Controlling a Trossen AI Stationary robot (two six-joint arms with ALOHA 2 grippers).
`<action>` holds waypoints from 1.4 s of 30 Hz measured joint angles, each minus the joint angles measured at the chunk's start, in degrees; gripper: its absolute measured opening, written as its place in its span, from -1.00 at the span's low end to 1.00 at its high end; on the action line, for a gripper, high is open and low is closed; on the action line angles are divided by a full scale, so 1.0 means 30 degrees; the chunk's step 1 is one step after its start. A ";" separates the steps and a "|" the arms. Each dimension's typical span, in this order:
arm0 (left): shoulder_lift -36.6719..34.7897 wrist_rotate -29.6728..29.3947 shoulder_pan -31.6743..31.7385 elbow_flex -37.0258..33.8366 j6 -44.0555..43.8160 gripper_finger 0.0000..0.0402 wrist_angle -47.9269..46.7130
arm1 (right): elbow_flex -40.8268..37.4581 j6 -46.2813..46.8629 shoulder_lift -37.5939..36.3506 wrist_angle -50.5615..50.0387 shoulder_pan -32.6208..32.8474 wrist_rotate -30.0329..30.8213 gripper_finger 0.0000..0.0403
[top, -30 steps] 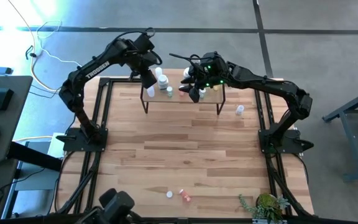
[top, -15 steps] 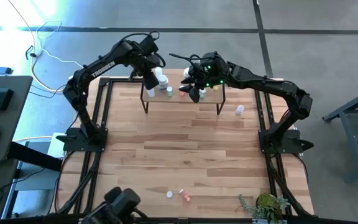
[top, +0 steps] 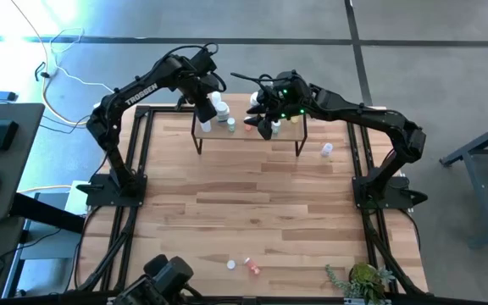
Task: Pick and place medicine bottles onto shelf by color
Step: Put the white yellow pill bottle on the shelf, then put the purple pill bottle on the shelf
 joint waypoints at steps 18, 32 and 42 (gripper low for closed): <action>0.0065 0.0003 -0.0007 -0.0022 -0.0012 -0.20 -0.0047 | 0.0000 0.0000 0.0000 -0.0007 -0.0001 0.0006 -0.10; 0.0043 -0.1085 -0.0007 0.2583 0.0284 -0.18 -0.0117 | 0.0000 0.0000 0.0000 -0.0019 0.0000 0.0005 -0.10; -0.0806 0.0642 -0.0283 0.4670 -0.0217 -0.20 -0.1040 | 0.0000 0.0038 0.0007 -0.0556 -0.0001 0.0007 -0.10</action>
